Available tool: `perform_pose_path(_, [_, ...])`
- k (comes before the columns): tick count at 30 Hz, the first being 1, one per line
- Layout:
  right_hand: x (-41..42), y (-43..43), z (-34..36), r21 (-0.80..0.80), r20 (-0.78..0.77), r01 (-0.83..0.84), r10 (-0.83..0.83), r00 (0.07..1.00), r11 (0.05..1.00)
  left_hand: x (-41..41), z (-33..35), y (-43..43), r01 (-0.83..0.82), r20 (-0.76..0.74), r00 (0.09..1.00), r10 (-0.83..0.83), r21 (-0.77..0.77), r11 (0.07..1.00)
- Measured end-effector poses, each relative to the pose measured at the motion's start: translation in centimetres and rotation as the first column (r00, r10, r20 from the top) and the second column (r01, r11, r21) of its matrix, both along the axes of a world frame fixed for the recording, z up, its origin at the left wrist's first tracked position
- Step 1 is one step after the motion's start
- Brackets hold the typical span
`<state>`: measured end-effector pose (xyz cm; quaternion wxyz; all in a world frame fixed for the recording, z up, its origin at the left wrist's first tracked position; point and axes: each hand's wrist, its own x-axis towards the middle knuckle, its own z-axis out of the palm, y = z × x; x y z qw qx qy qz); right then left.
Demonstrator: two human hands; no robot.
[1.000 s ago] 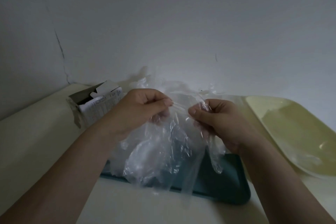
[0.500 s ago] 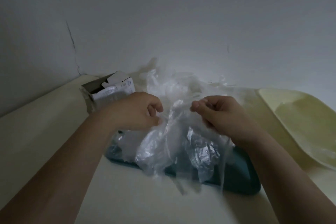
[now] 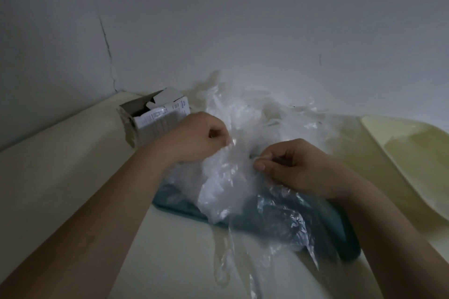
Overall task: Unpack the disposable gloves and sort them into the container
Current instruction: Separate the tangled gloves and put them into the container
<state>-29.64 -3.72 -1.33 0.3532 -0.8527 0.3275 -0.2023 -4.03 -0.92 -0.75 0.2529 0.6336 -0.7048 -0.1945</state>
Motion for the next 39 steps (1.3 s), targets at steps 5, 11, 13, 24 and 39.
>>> perform_pose_path(5, [0.2, -0.2, 0.4, -0.097, 0.148, 0.060, -0.046, 0.988, 0.993, 0.2, 1.6, 0.2, -0.174, -0.270, 0.957, 0.102, -0.257, 0.951])
perform_pose_path(11, [0.0, 0.3, 1.0, -0.158, 0.304, 0.042, 0.008, 0.953, 0.987, -1.3, 1.3, 0.5, -0.153, -0.505, 0.862, 0.031, -0.202, 0.967])
perform_pose_path(13, [0.2, 0.5, 1.0, -0.141, 0.316, -0.026, 0.070, 0.946, 0.990, -2.3, 0.8, 0.5, -0.108, -0.575, 0.818, -0.021, -0.188, 0.976])
perform_pose_path(24, [0.5, -0.1, 0.1, 0.022, 0.426, 0.138, -0.134, 0.895, 0.990, -3.3, 0.7, 1.1, 0.231, -0.454, 0.855, -0.251, -0.102, 0.968])
perform_pose_path(39, [1.3, -0.4, 0.0, -0.082, 0.036, 0.389, -0.388, 0.921, 0.917, -2.9, 4.9, 3.3, -0.299, -0.774, 0.628, 0.080, -0.145, 0.943])
